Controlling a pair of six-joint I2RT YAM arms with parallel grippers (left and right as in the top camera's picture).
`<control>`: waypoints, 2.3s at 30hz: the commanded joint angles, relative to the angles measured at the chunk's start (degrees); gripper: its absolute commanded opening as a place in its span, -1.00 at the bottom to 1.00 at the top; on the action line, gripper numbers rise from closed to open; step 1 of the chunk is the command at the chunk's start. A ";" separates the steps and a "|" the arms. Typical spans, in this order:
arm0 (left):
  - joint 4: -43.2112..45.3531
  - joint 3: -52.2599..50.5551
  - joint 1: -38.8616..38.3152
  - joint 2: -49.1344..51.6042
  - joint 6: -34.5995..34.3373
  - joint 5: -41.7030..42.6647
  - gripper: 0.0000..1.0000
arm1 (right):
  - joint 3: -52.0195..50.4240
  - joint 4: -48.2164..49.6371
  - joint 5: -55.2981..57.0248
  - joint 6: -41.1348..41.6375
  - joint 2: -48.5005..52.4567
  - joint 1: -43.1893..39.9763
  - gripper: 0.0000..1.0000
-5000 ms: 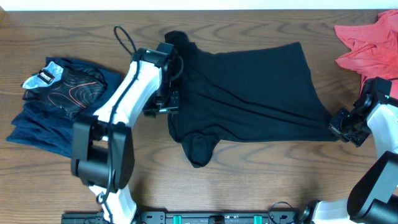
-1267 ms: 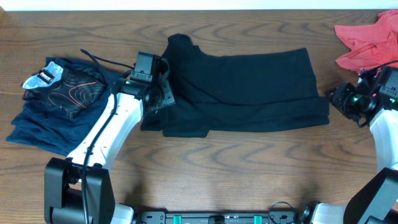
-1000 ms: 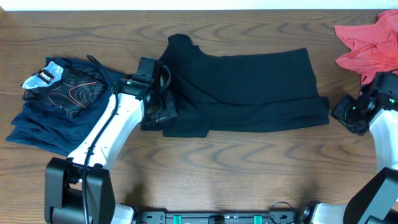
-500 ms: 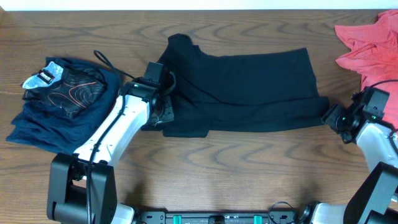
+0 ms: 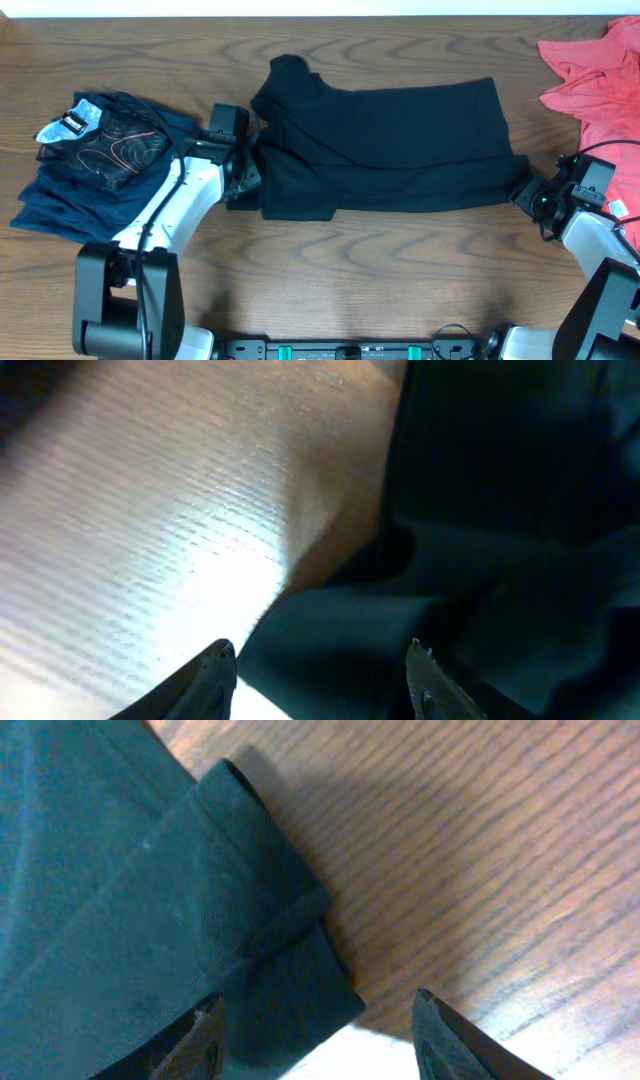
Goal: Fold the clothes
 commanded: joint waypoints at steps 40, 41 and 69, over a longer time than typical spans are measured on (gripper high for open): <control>-12.04 3.19 5.42 2.84 3.80 -5.57 0.09 | 4.13 -26.23 18.62 12.41 3.89 -2.05 -0.81; -12.57 3.43 5.31 1.11 3.82 -4.63 0.10 | 5.07 -27.06 18.53 12.41 3.23 -2.05 -0.77; -6.40 1.70 -34.18 3.45 16.00 4.70 0.28 | 11.67 -33.94 15.41 10.86 -2.25 -1.99 0.44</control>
